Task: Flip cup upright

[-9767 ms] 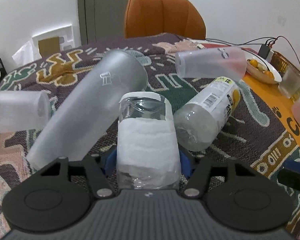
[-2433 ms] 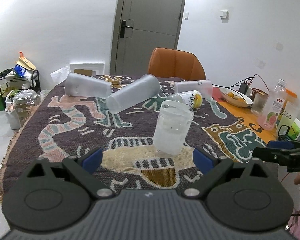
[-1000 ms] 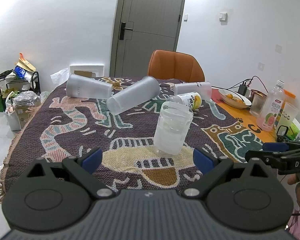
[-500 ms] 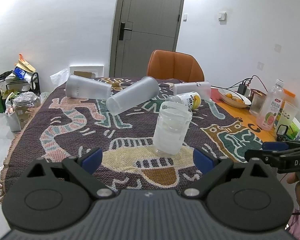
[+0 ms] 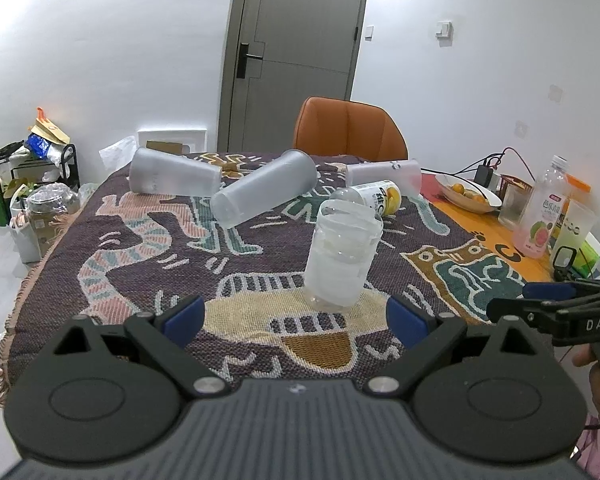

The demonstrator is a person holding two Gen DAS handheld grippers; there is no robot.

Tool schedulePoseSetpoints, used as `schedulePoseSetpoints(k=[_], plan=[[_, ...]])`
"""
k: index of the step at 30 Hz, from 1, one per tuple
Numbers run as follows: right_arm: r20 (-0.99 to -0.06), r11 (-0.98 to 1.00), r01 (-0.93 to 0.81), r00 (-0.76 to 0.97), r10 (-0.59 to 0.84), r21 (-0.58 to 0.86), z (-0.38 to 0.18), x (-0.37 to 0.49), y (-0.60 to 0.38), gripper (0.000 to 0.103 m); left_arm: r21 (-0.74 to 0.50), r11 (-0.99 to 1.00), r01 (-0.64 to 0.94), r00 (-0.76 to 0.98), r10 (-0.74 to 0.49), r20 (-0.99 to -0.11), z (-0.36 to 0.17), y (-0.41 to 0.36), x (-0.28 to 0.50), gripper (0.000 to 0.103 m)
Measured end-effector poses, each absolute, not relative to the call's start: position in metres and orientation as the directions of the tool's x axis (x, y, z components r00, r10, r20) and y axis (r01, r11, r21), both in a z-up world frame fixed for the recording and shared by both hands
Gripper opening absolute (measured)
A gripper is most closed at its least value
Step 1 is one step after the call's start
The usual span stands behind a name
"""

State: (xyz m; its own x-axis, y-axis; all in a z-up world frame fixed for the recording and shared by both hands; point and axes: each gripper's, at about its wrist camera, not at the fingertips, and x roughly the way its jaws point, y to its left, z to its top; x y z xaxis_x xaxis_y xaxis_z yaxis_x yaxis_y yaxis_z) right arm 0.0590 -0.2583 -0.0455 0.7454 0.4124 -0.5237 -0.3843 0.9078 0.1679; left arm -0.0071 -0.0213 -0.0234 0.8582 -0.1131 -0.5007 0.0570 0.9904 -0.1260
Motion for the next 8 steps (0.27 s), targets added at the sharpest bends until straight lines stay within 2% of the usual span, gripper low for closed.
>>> schedulePoseSetpoints(k=[8], plan=[[-0.518,0.906,-0.39,0.748,0.416,0.165,-0.0441,0.0579,-0.2585,0.103,-0.122,0.991,0.062,0.867,-0.114,-0.486,-0.0195,-0.0222,-0.0111,0.096]])
